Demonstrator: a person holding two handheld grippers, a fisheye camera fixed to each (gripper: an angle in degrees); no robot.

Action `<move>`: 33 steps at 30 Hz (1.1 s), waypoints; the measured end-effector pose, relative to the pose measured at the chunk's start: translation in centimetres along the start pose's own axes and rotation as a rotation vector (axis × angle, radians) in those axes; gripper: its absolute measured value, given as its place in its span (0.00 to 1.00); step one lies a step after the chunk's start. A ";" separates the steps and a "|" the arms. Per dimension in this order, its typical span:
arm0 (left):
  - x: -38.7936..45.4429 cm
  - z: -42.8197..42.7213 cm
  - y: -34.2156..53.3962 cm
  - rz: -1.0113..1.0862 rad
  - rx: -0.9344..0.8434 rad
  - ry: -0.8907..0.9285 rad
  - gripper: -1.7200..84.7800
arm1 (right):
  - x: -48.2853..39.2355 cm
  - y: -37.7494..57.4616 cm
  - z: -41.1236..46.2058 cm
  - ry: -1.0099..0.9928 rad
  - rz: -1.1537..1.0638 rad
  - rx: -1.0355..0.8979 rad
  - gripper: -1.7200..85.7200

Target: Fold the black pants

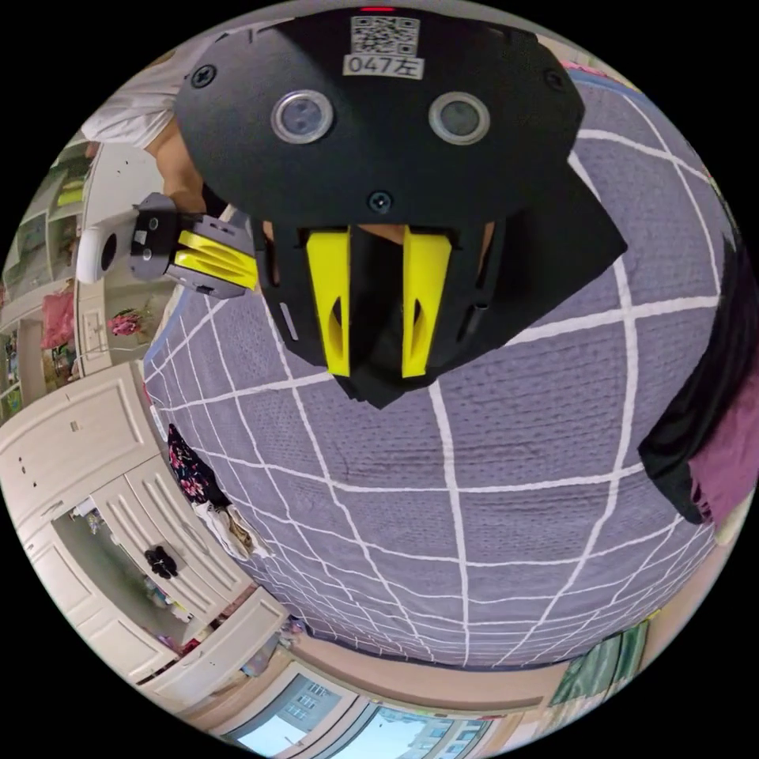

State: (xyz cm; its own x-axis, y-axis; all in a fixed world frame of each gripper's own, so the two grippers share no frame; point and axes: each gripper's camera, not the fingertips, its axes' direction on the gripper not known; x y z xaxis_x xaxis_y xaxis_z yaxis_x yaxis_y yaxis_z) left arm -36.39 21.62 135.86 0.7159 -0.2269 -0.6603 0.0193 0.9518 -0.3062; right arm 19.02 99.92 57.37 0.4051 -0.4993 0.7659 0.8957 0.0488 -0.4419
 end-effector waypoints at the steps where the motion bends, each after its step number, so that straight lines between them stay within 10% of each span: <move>1: -0.1 0.5 -0.2 -0.004 -0.006 0.013 0.13 | 0.1 0.1 0.4 -0.014 0.008 -0.013 0.01; 17: -5.6 -12.9 16.7 -0.154 0.185 -0.090 0.17 | 0.6 -2.2 -3.9 -0.083 0.133 0.307 0.07; 33: -6.7 -7.9 24.1 -0.367 0.192 -0.018 0.12 | -2.3 -14.3 1.4 -0.037 0.057 0.136 0.17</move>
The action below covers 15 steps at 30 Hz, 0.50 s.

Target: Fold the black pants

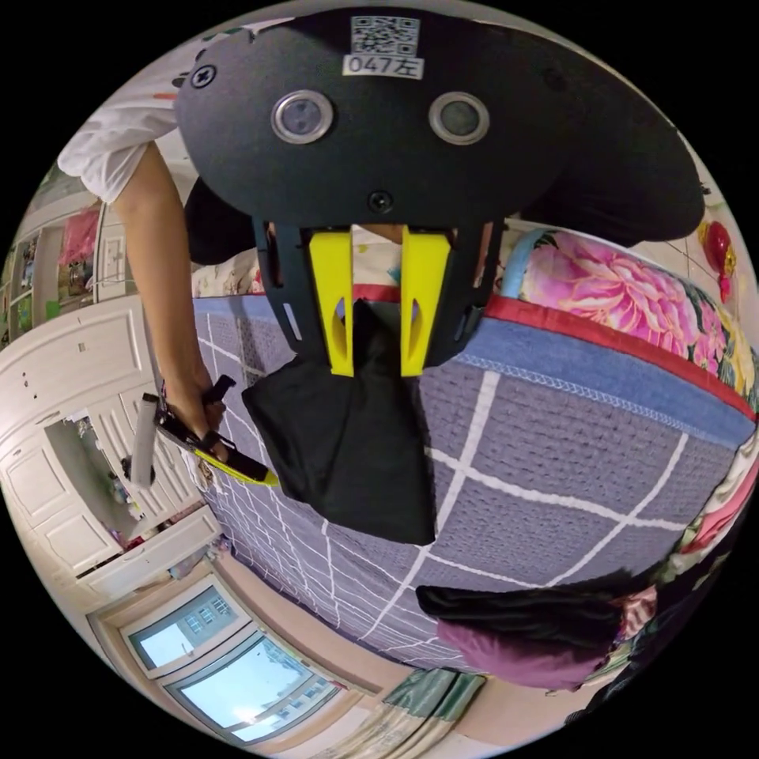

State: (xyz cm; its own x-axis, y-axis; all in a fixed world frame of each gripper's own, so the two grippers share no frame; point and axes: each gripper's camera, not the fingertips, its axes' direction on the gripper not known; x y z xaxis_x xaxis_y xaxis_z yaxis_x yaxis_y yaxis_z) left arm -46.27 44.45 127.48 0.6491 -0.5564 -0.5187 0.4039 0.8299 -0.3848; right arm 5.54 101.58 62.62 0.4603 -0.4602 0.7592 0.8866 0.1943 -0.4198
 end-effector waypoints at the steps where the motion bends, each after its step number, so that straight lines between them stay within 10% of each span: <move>1: 0.1 0.0 0.0 0.003 -0.006 -0.004 0.11 | 0.3 -0.8 1.3 -0.018 0.019 -0.051 0.18; 15: 1.6 -2.1 2.4 0.087 0.150 -0.003 0.02 | -6.1 -2.8 2.5 0.036 -0.068 -0.070 0.03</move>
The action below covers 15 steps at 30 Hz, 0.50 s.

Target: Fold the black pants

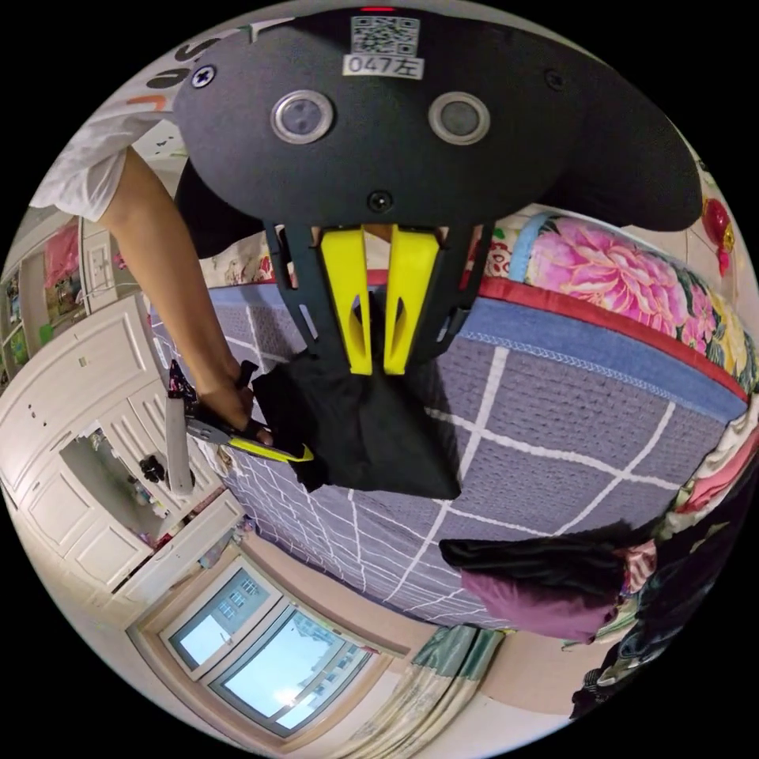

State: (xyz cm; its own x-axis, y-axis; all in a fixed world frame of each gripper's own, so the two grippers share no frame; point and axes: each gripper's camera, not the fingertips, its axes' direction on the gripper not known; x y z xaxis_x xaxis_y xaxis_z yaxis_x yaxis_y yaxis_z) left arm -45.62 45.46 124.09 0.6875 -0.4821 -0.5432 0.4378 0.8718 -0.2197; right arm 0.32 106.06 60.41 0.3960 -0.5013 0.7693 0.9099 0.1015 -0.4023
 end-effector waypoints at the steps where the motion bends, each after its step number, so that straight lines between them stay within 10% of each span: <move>1: 0.0 -0.3 0.0 0.000 0.009 0.011 0.02 | -0.9 -0.4 -1.1 0.014 -0.019 0.038 0.03; 15: -2.7 -14.0 -10.4 0.102 0.368 -0.157 0.02 | -12.7 -18.5 -9.2 0.109 -0.319 0.421 0.03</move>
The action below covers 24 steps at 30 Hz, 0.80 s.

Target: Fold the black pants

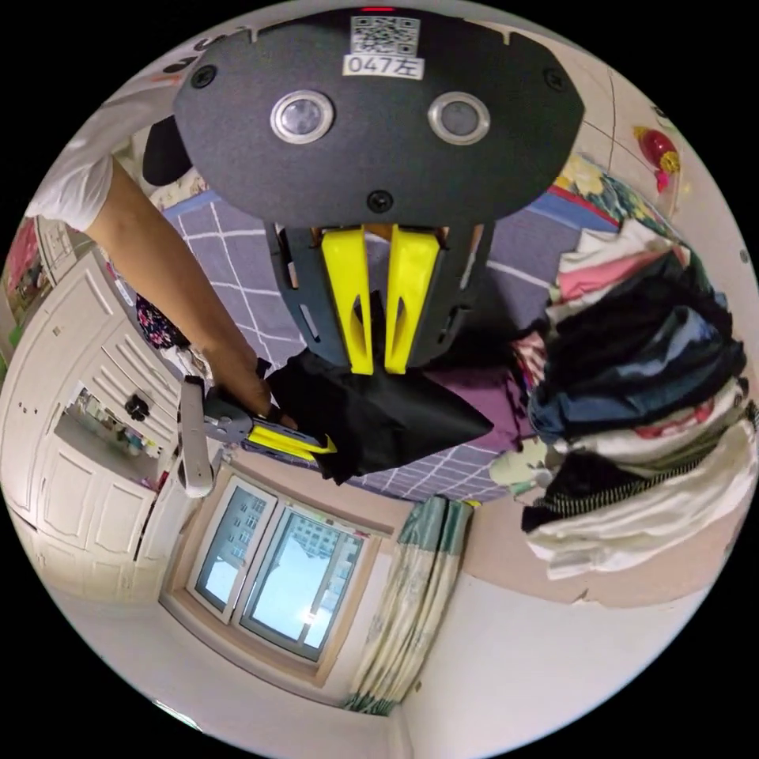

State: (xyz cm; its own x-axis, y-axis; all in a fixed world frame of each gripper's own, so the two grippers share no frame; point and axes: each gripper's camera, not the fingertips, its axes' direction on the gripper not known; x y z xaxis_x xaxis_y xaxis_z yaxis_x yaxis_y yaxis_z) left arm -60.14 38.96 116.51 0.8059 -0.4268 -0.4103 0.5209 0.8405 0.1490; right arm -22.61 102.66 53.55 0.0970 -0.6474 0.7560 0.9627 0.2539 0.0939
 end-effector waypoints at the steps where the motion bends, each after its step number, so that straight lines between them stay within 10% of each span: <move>1: -0.5 0.1 -0.8 -0.001 0.010 -0.009 0.02 | 0.0 -2.2 1.1 0.004 0.001 0.017 0.03; 12: -12.6 11.8 -3.7 -0.209 -0.082 -0.118 0.09 | -1.4 -5.4 17.6 -0.112 0.132 -0.156 0.05; 24: -2.1 10.9 -3.6 0.083 -0.046 -0.071 0.08 | 7.1 1.0 7.9 -0.236 0.272 0.079 0.06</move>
State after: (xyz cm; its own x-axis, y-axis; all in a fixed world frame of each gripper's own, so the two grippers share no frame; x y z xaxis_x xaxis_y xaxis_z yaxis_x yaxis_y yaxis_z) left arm -60.63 33.18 126.69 0.8646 -0.3758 -0.3335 0.4391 0.8878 0.1380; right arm -22.96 103.98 64.08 0.2766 -0.3675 0.8880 0.8864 0.4544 -0.0881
